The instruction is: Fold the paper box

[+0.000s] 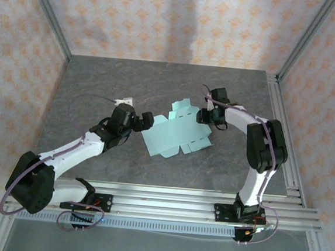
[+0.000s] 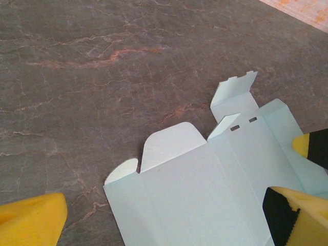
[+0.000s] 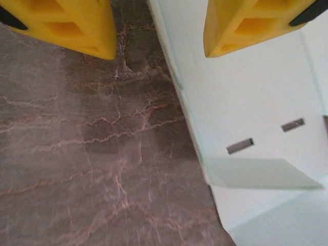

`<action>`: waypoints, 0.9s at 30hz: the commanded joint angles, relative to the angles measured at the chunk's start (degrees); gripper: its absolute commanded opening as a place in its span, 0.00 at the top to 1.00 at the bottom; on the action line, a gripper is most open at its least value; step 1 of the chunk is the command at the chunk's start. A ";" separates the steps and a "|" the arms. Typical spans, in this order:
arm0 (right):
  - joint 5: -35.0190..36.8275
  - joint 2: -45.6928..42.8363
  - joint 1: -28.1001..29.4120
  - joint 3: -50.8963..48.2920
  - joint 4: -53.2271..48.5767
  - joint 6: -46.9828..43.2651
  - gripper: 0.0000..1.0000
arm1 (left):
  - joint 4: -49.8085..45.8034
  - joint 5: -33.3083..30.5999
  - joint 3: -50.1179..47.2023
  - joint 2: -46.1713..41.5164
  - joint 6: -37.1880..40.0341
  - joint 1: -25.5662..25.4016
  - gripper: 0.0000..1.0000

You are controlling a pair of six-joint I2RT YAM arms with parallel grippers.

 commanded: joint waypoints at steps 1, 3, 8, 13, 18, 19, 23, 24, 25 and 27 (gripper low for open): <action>-0.50 1.20 0.02 1.89 -4.87 -0.71 0.56 | 1.39 0.42 -1.24 -1.34 0.28 0.35 0.00; 0.00 1.18 0.00 2.12 -5.93 -1.52 0.61 | 1.39 0.26 -1.46 -1.52 0.28 0.35 0.00; 1.59 -0.45 0.20 1.12 -6.39 -4.28 0.88 | 1.48 0.37 -1.54 -1.52 0.37 0.43 0.00; 1.94 -3.71 0.73 -0.28 -5.83 -8.13 1.00 | 1.68 0.44 -1.16 -0.76 0.57 0.50 0.00; 1.65 -6.72 1.28 -1.05 -5.54 -12.34 1.00 | 2.66 0.89 -0.55 0.69 -0.15 0.62 0.00; 0.98 -7.09 1.38 -1.09 -5.58 -13.32 1.00 | 2.96 1.14 -0.26 1.04 -0.43 0.71 0.00; -0.43 -8.06 2.16 -1.25 -5.70 -16.47 1.00 | 3.68 2.25 1.22 3.29 -0.96 0.88 0.00; -0.07 -8.42 2.56 -1.55 -5.09 -16.84 1.00 | 3.34 2.79 2.07 4.32 -0.96 1.04 0.00; -0.15 -8.93 2.96 -2.09 -4.32 -17.55 1.00 | 2.72 3.43 3.26 5.58 -0.91 1.06 0.00; -0.38 -9.63 3.30 -2.34 -3.55 -17.79 1.00 | 1.29 4.21 5.76 8.00 -0.27 1.08 0.00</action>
